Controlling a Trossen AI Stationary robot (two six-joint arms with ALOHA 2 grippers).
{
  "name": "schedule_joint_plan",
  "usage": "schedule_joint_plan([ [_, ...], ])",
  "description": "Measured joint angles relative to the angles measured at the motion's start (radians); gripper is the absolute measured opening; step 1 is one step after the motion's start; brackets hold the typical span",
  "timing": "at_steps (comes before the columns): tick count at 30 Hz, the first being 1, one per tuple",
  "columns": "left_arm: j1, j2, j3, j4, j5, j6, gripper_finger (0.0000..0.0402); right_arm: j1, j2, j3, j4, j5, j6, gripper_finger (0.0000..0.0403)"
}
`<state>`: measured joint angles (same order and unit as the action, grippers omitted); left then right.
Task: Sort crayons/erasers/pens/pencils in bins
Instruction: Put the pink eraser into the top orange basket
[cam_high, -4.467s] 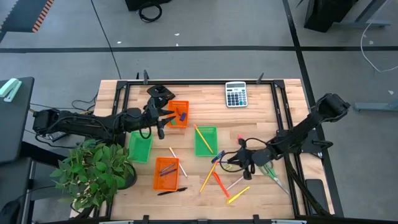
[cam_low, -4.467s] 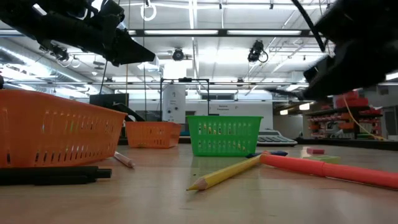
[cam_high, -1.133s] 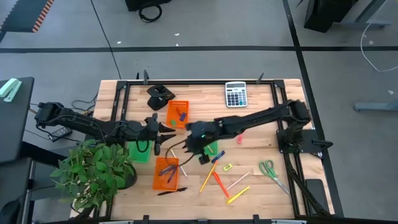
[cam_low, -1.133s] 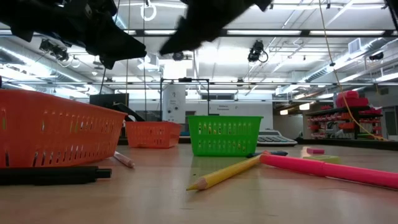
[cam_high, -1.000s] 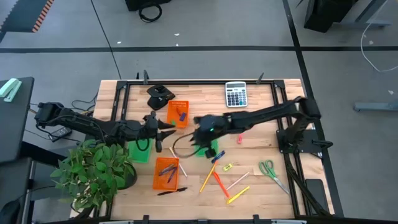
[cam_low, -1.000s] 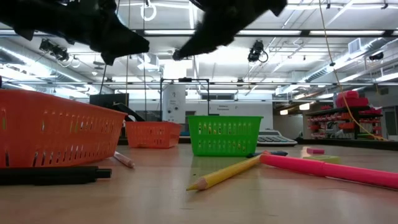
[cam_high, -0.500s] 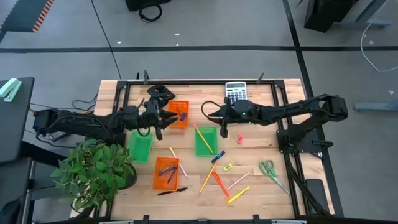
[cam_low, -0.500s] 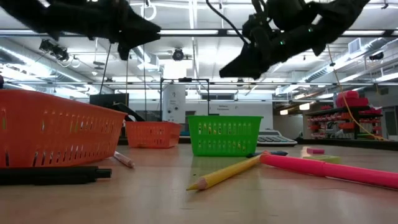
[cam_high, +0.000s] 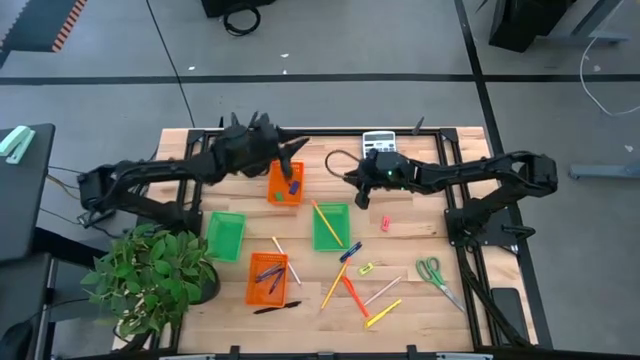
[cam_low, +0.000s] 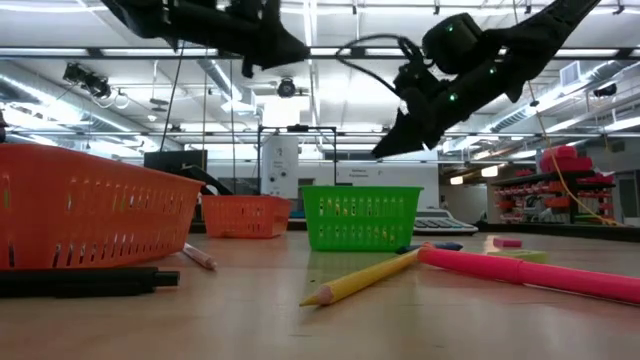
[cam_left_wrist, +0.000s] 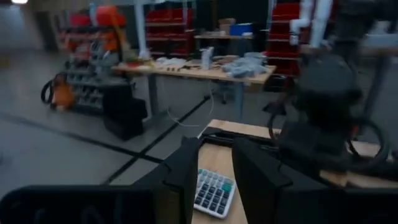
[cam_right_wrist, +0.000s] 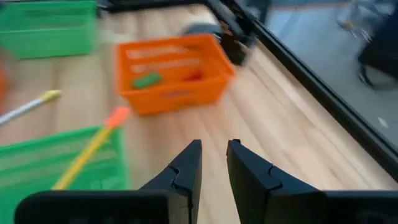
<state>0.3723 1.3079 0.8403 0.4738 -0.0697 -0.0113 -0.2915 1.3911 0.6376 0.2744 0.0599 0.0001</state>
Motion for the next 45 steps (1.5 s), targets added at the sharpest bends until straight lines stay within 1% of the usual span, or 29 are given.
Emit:
schedule_joint_plan([
  [2, 0.013, 0.044, 0.026, -0.002, 0.0, -0.117, 0.0108, -0.029, 0.0, 0.0, -0.016, -0.007, 0.016, 0.0082],
  [5, 0.003, 0.1, 0.049, -0.003, 0.004, -0.301, 0.0107, -0.059, 0.0, 0.0, -0.025, -0.027, 0.019, 0.0082],
  [8, -0.031, 0.138, 0.058, -0.002, 0.005, -0.38, 0.0107, -0.086, 0.0, 0.0, -0.027, -0.033, 0.029, 0.0082],
  [11, -0.078, 0.173, 0.061, 0.005, 0.004, -0.348, 0.0107, -0.1, 0.0, 0.0, -0.055, -0.033, 0.11, 0.0082],
  [13, -0.117, 0.202, 0.061, 0.015, 0.004, -0.278, 0.0107, -0.096, 0.0, 0.0, -0.074, -0.032, 0.161, 0.0082],
  [17, -0.219, 0.269, 0.061, 0.008, 0.004, -0.129, 0.0107, -0.091, -0.015, 0.016, -0.111, -0.021, 0.142, 0.0082],
  [19, -0.28, 0.305, 0.06, -0.004, 0.003, -0.061, 0.0107, -0.081, -0.031, 0.02, -0.163, -0.012, 0.208, 0.0082],
  [20, -0.31, 0.321, 0.06, 0.001, -0.007, -0.079, 0.0107, -0.062, -0.031, 0.014, -0.186, -0.005, 0.247, 0.0082],
  [21, -0.344, 0.335, 0.06, 0.007, -0.027, -0.136, 0.0107, -0.035, -0.027, 0.007, -0.213, -0.004, 0.266, 0.0082],
  [23, -0.407, 0.36, 0.06, 0.04, -0.04, -0.22, 0.0107, 0.026, -0.014, -0.006, -0.261, -0.004, 0.274, 0.0082],
  [25, -0.47, 0.371, 0.06, 0.056, -0.063, -0.228, 0.0107, 0.079, -0.015, -0.006, -0.325, 0.002, 0.27, 0.0082],
  [28, -0.548, 0.374, 0.06, 0.092, -0.172, -0.19, 0.0107, 0.141, -0.022, -0.006, -0.408, 0.067, 0.29, 0.0082],
  [30, -0.58, 0.373, 0.063, 0.113, -0.243, -0.176, 0.0107, 0.168, -0.036, -0.006, -0.44, 0.119, 0.303, 0.0082],
  [32, -0.592, 0.373, 0.076, 0.112, -0.278, -0.186, 0.0107, 0.185, -0.042, -0.006, -0.476, 0.184, 0.33, 0.0082],
  [34, -0.598, 0.374, 0.091, 0.112, -0.288, -0.195, 0.0107, 0.193, -0.048, -0.006, -0.514, 0.221, 0.348, 0.0082],
  [37, -0.6, 0.381, 0.108, 0.1, -0.288, -0.209, 0.0107, 0.21, -0.048, -0.006, -0.543, 0.236, 0.367, 0.0082],
  [39, -0.599, 0.381, 0.113, 0.098, -0.287, -0.193, 0.0107, 0.216, -0.047, -0.006, -0.54, 0.266, 0.366, 0.0082],
  [42, -0.59, 0.381, 0.114, 0.097, -0.286, -0.164, 0.0107, 0.211, -0.054, -0.006, -0.535, 0.352, 0.34, 0.0082],
  [45, -0.578, 0.381, 0.114, 0.091, -0.288, -0.156, 0.0107, 0.188, -0.061, -0.006, -0.49, 0.451, 0.308, 0.0082],
])
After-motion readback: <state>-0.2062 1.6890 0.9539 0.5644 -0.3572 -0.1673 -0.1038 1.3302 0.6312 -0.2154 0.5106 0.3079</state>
